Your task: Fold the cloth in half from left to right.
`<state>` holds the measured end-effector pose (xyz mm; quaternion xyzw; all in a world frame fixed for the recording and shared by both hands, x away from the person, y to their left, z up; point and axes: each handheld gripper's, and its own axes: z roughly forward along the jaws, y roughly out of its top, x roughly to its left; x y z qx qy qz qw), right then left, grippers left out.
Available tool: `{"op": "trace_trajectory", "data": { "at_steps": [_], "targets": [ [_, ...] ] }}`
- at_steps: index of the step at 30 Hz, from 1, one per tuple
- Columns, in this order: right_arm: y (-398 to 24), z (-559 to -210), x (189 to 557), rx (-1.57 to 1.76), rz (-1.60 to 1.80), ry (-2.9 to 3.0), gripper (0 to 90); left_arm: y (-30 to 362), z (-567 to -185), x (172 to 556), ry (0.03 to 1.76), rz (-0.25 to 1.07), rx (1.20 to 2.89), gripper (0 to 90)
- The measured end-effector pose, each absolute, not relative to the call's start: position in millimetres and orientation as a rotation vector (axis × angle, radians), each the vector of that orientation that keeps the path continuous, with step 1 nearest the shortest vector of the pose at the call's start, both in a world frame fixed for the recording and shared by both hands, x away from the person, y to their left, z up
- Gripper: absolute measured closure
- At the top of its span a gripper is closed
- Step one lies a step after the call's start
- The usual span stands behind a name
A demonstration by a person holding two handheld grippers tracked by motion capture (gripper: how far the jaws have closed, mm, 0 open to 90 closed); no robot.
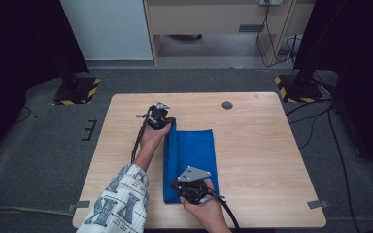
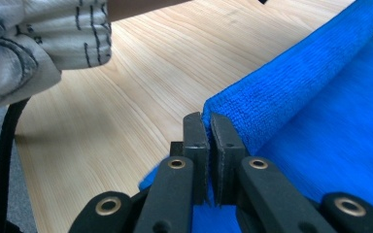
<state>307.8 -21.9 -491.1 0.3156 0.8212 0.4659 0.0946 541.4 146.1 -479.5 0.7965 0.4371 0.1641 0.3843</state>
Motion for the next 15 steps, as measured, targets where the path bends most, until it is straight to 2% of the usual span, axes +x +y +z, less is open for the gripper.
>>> {"op": "trace_trajectory", "data": {
  "at_steps": [15],
  "targets": [
    [-71.9,-500.1,298.8,0.993,1.33,2.428,86.9,80.0,-486.0,539.6,1.032,0.385,2.109,87.5]
  ]
}}
